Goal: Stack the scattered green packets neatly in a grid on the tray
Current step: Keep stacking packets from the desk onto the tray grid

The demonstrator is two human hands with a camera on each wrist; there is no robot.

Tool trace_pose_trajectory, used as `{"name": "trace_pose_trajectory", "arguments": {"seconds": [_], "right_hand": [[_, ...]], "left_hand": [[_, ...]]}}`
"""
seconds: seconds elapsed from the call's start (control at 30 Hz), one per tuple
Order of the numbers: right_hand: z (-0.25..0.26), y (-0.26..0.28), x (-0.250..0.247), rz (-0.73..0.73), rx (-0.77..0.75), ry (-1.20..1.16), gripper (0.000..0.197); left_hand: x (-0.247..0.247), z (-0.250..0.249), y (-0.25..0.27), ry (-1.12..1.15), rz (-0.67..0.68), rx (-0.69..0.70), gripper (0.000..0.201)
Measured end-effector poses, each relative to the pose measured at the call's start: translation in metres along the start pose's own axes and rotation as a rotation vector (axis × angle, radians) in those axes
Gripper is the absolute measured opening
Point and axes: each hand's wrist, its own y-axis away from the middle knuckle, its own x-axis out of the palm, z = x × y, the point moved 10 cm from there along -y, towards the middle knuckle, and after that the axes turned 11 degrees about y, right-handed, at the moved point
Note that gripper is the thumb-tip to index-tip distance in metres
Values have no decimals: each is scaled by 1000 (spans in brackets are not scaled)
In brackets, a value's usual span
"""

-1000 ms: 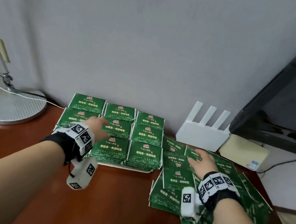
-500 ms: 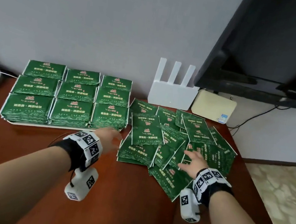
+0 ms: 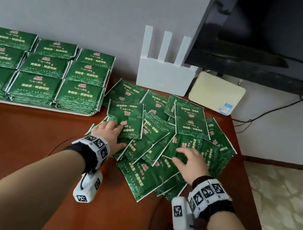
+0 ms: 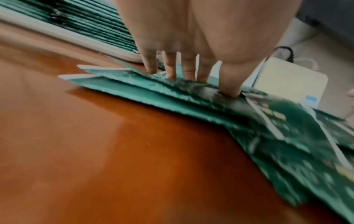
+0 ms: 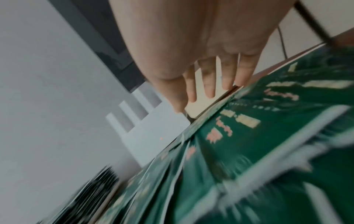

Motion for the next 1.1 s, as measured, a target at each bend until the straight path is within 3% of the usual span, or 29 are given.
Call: {"name": "trace_pose_trajectory", "arguments": {"seconds": [0.1, 0.2, 0.3, 0.5, 0.63, 0.73, 0.8, 0.87, 0.97, 1.1], "right_hand": [[-40, -35, -41, -162, 206, -171, 43], [-65, -72, -41, -88, 381, -275, 53], [-76, -99, -25, -1, 456, -301, 60], [-78, -115, -36, -38, 397, -255, 59], [-71, -91, -57, -51, 260, -247, 30], [-69, -62, -47, 78, 190, -357, 31], [-65, -46, -30, 208, 160, -349, 31], [-65, -37, -19, 240, 180, -423, 40], [-73, -37, -17, 119, 242, -583, 61], [-68, -46, -22, 33, 176, -510, 77]], "left_hand": [[5, -3, 8, 29, -38, -13, 60], [9, -3, 15, 114, -34, -37, 46], [16, 2, 20, 164, -59, -85, 36], [14, 6, 19, 165, -28, -172, 39], [7, 14, 20, 331, -19, -307, 78], [3, 21, 24, 583, -72, -431, 93], [0, 18, 25, 744, -94, -439, 93], [-2, 12, 26, 847, -80, -430, 88], [-5, 0, 29, 913, -41, -382, 76], [-11, -2, 39, 952, -48, -298, 77]]}}
